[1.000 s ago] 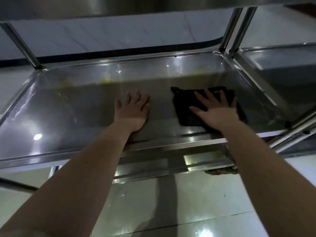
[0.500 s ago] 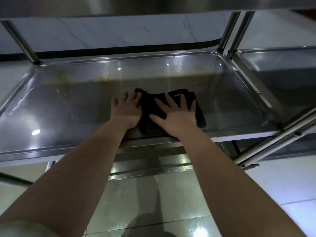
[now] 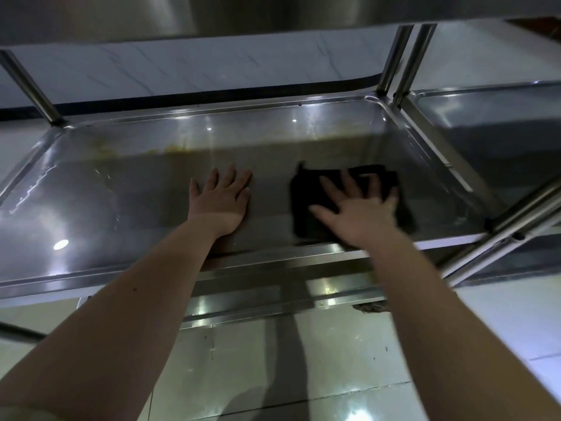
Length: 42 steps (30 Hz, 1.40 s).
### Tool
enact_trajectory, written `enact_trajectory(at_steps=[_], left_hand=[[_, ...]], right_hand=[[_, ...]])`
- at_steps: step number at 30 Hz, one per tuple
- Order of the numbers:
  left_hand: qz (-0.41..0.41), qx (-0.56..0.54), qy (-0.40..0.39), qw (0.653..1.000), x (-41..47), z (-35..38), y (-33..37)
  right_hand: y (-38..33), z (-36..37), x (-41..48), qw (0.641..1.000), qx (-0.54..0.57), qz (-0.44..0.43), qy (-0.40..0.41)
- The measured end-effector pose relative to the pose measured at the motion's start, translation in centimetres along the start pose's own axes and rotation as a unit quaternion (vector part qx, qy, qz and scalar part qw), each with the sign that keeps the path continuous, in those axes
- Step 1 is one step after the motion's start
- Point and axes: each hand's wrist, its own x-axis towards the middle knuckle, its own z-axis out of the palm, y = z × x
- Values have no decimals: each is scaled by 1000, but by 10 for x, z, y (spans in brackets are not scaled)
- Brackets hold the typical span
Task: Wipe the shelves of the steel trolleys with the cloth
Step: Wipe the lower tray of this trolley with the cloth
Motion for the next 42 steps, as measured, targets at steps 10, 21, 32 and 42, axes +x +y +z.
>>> enact_trajectory(at_steps=[10, 21, 32, 42], left_hand=[[-5, -9, 4, 1000, -2, -2, -4], [-4, 7, 7, 1000, -4, 0, -1], [-2, -4, 14, 1000, -4, 3, -7], [-4, 15, 6, 1000, 2, 3, -1]], right_hand=[[24, -1, 4, 999, 3, -52, 7], [11, 0, -3, 1000, 9, -1, 10], [42, -3, 9, 999, 2, -51, 11], [67, -7, 1, 1000, 16, 23, -14]])
